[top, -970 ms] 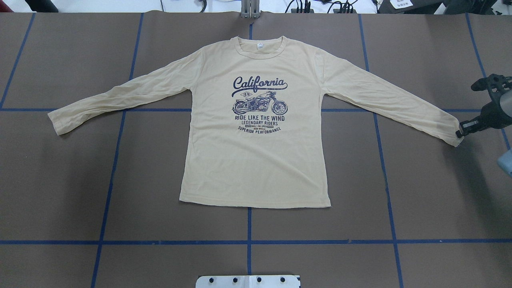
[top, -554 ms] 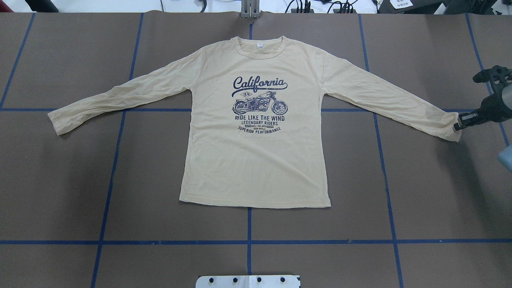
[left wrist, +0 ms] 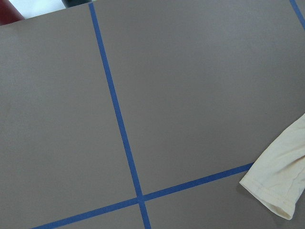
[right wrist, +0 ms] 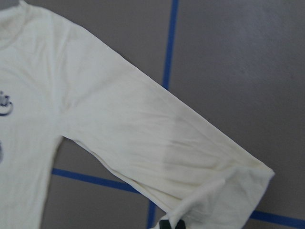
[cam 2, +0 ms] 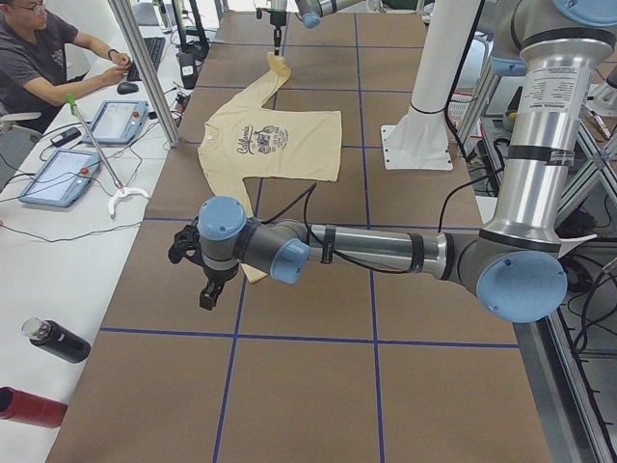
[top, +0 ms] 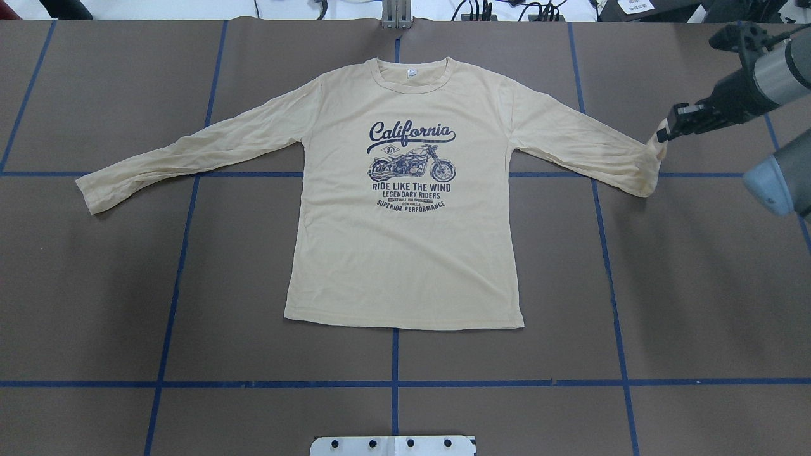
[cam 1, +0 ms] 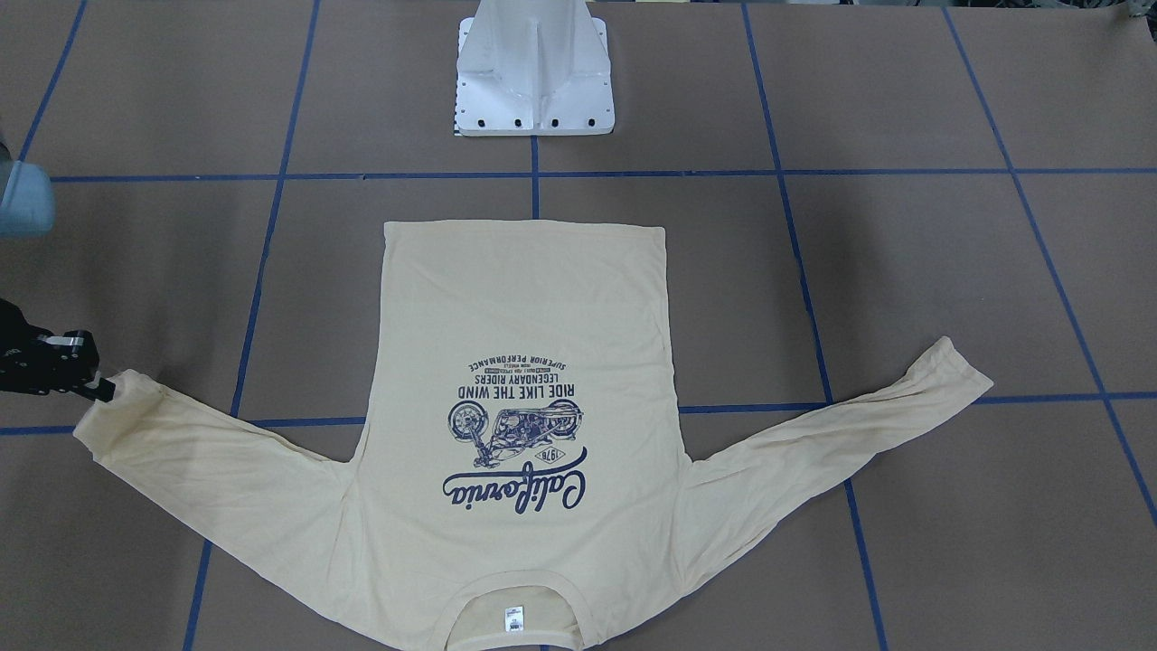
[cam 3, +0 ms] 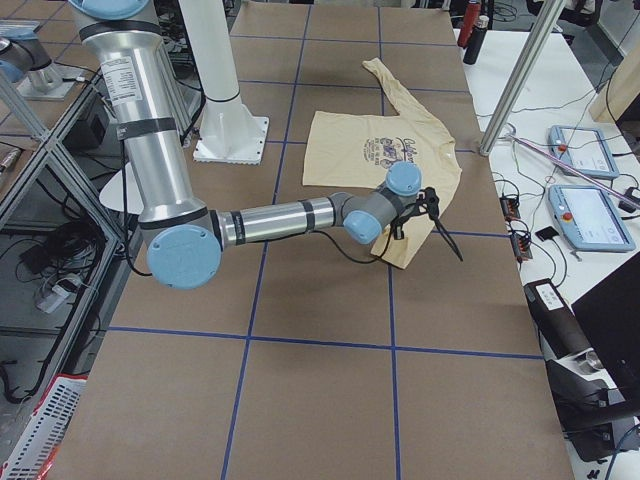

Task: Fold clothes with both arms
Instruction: 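Lift the sleeve with the right gripper and carry it across the shirt chest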

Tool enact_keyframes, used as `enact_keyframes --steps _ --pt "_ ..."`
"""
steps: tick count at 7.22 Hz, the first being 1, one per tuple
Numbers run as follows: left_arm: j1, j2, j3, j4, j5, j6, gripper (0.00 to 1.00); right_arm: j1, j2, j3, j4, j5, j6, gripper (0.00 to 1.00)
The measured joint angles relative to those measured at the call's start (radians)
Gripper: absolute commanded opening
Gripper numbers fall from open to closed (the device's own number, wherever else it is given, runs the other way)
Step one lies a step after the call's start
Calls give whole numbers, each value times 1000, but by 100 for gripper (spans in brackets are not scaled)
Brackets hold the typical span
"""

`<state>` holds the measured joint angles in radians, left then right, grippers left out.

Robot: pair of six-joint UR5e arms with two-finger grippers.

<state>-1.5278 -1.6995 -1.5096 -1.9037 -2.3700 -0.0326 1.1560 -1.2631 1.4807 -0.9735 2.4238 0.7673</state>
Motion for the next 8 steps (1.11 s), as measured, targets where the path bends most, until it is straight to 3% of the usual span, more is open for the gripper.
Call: enact_keyframes --steps 4,8 --pt "0 -1 -3 1 1 -34 99 -42 317 -94 -2 8 182 0" --pt "0 -5 -6 2 3 -60 99 -99 522 -142 -1 -9 225 0"
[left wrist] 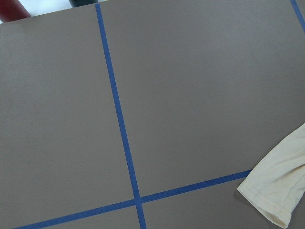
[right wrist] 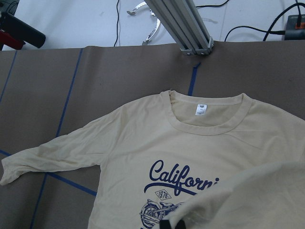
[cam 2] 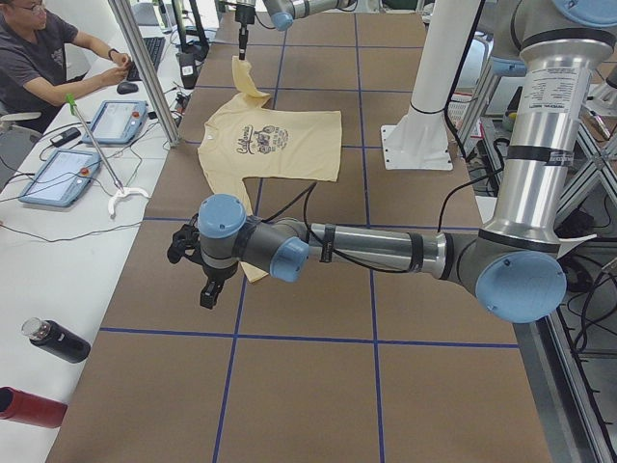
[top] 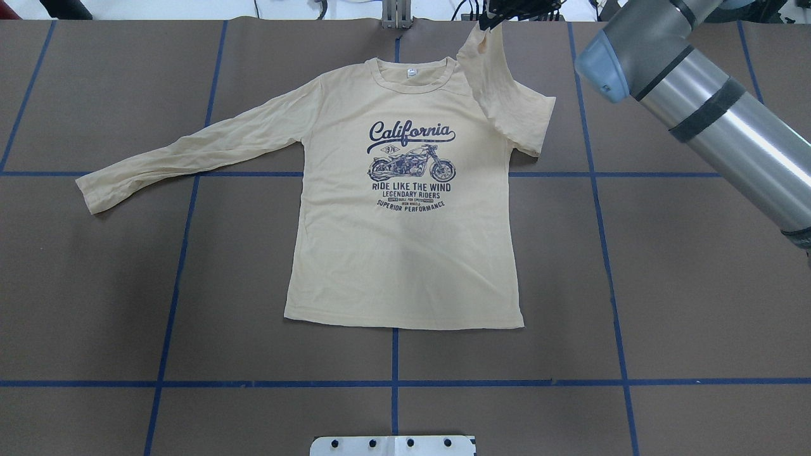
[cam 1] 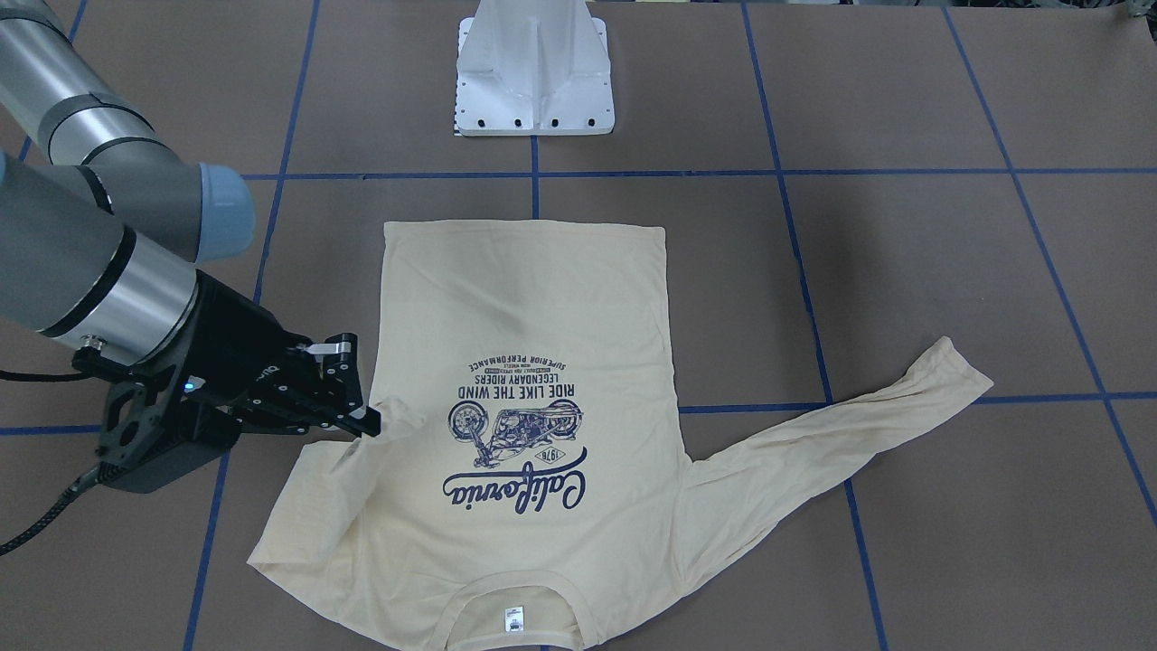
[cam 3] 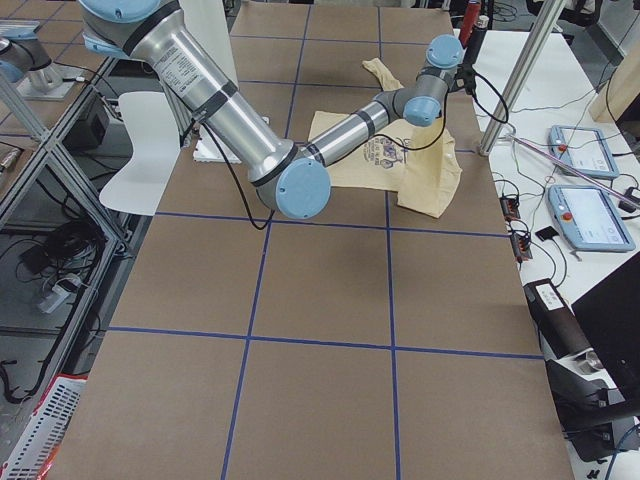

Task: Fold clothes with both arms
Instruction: 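Lift the sleeve with the right gripper and carry it across the shirt chest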

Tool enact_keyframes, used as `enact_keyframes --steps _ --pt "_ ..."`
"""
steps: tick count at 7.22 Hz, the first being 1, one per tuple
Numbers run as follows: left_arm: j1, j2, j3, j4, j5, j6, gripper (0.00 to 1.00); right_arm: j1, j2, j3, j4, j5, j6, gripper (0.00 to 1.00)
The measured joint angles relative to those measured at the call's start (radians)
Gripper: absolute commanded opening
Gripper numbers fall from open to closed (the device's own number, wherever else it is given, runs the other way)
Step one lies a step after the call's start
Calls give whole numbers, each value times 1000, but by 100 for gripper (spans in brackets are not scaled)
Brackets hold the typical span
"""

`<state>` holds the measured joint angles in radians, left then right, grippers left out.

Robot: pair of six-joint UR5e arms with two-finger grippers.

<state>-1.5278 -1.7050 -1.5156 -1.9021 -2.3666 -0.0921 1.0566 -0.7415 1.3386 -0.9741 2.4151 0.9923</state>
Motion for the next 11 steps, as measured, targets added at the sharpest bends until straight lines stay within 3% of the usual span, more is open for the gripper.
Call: enact_keyframes --steps 3,7,11 --pt "0 -1 6 0 1 -4 99 -95 90 -60 0 -120 2 0" --pt "5 -22 38 -3 3 -25 99 -226 224 -286 1 -313 1 0" --pt "7 -89 100 -3 2 -40 99 -339 274 -397 4 -443 0 0"
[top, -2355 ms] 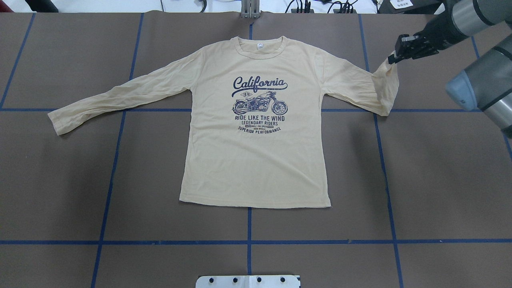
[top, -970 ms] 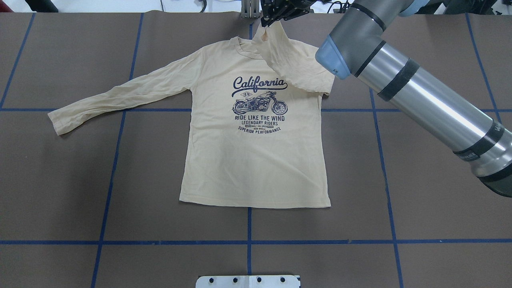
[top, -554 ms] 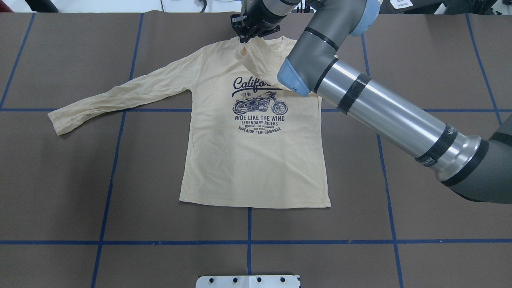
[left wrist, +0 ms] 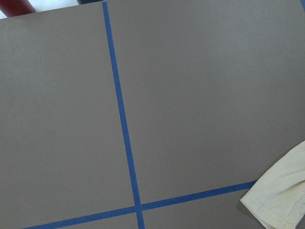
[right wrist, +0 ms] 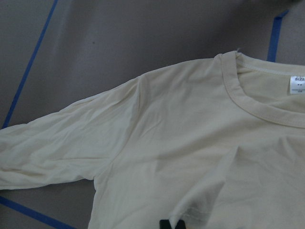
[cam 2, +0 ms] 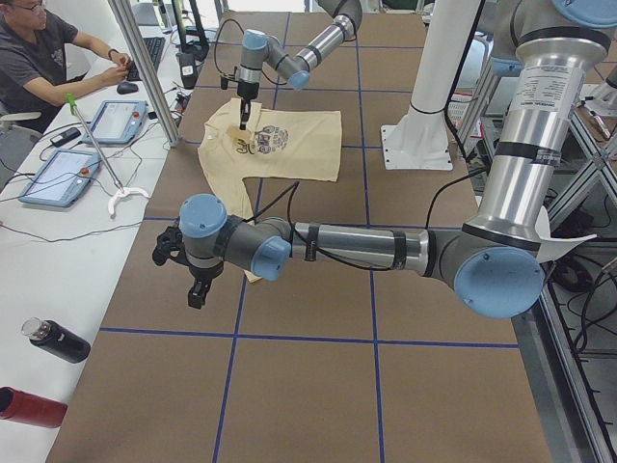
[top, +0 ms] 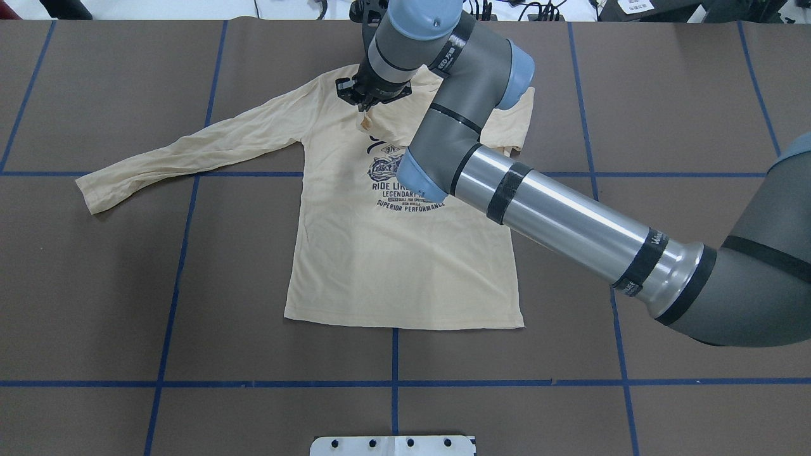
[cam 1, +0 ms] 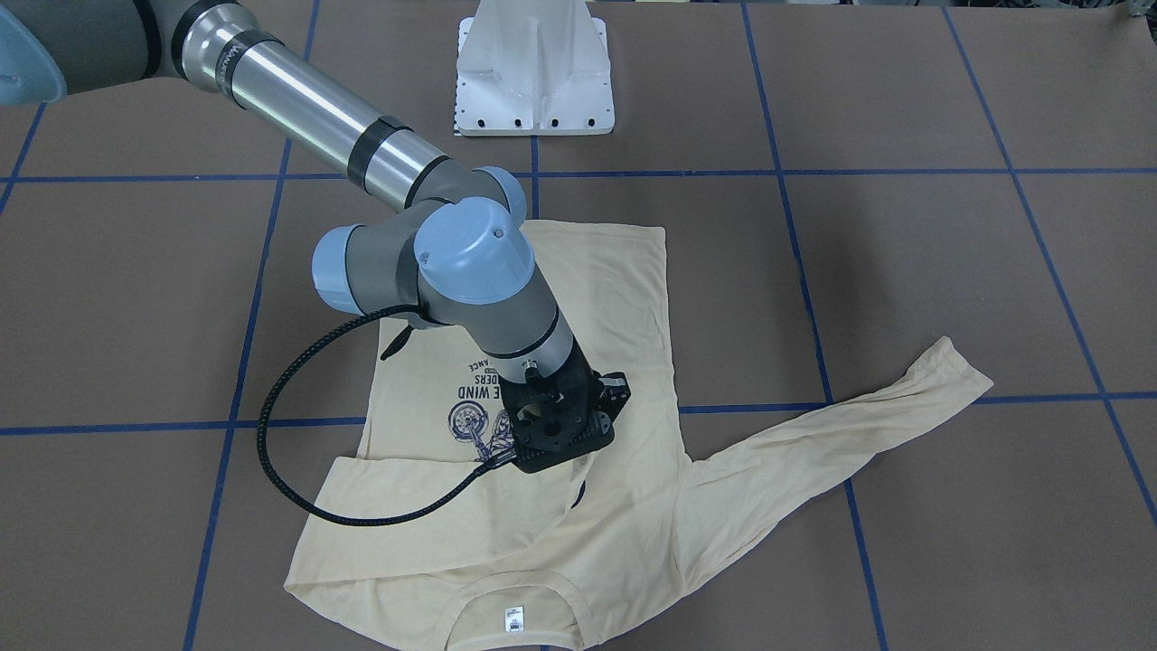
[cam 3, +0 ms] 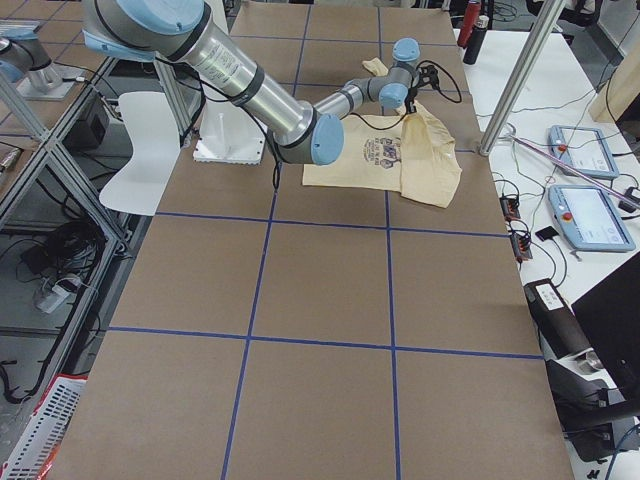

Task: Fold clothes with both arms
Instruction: 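Lay the sleeve near the collar and open the right gripper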

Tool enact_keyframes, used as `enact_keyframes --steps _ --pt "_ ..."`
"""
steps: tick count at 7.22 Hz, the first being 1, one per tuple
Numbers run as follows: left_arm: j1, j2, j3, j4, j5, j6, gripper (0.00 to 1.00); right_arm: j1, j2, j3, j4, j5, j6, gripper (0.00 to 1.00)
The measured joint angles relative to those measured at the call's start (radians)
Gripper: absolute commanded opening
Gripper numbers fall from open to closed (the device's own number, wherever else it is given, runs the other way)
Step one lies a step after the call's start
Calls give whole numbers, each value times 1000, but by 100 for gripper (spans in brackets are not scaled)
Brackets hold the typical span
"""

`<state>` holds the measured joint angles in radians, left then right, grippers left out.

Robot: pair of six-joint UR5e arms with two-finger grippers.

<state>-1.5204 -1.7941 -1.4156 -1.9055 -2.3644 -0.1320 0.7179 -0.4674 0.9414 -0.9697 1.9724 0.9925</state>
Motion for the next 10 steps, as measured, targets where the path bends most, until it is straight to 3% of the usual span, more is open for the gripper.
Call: enact_keyframes --steps 3,6,7,8,10 --pt "1 -45 14 -4 1 -50 99 -32 15 -27 3 -25 0 0" --pt "5 -61 26 -1 3 -56 99 -34 46 -60 29 -105 1 0" --pt "6 -74 39 -1 3 -56 99 -34 49 -68 36 -140 2 30" --pt "6 -86 51 -1 3 -56 99 -34 53 -74 42 -170 2 99" --pt "5 -97 60 1 4 -56 99 -34 72 -88 52 -207 2 100"
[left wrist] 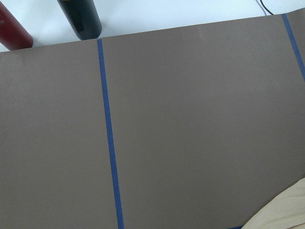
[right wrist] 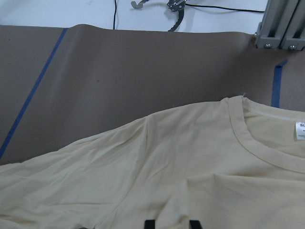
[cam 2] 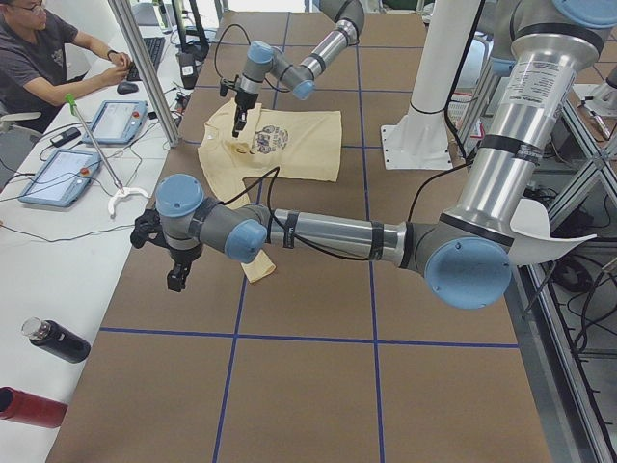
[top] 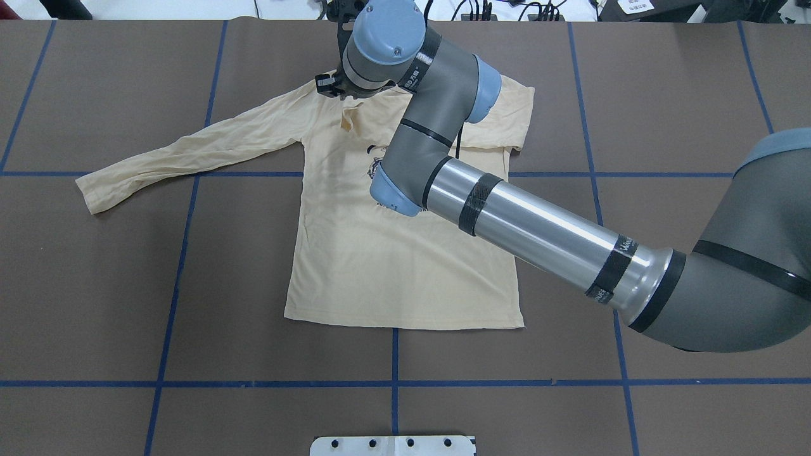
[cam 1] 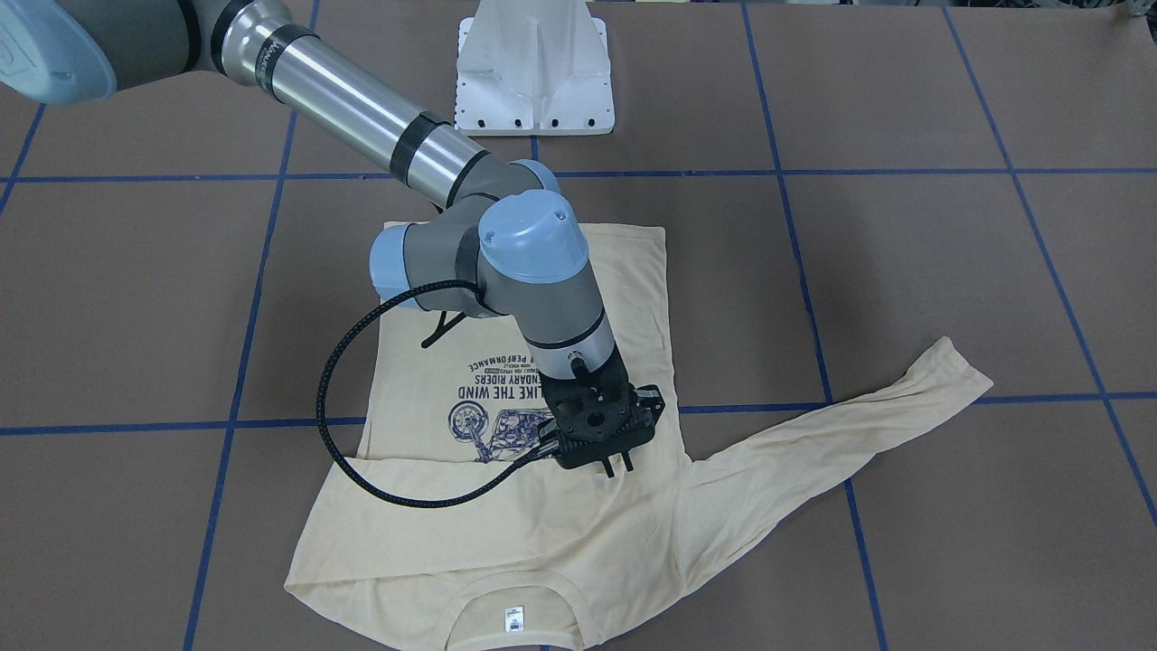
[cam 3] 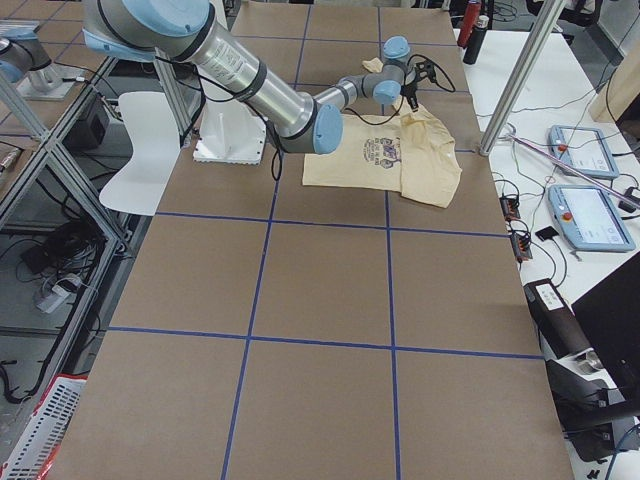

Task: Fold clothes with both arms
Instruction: 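Lay the sleeve near the collar and open the right gripper, then raise the right gripper away while the left gripper moves to the other cuff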

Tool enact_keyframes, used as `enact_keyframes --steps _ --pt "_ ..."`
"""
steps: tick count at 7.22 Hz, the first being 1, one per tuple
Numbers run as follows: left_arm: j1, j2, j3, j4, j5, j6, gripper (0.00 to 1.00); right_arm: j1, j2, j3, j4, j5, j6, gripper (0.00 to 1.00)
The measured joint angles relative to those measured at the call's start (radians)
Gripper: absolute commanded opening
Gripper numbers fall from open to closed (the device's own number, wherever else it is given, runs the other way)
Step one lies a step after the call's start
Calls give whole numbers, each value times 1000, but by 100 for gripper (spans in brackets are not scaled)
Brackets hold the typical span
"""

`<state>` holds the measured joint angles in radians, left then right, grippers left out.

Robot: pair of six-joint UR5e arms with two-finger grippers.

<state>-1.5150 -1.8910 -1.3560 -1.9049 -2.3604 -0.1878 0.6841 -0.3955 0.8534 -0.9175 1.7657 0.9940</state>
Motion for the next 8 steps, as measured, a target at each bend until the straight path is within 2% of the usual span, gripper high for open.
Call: enact_keyframes --steps 3,5,6,8 --pt "1 -13 14 0 1 -3 99 2 20 -7 1 -10 9 100" --pt "35 -27 8 -23 1 -87 99 8 18 5 -10 -9 62 100" --pt "78 -30 -1 -63 14 -180 99 18 12 44 -79 -5 82 100" --pt "193 -24 -59 -112 111 -386 99 53 -8 169 -351 48 88 100"
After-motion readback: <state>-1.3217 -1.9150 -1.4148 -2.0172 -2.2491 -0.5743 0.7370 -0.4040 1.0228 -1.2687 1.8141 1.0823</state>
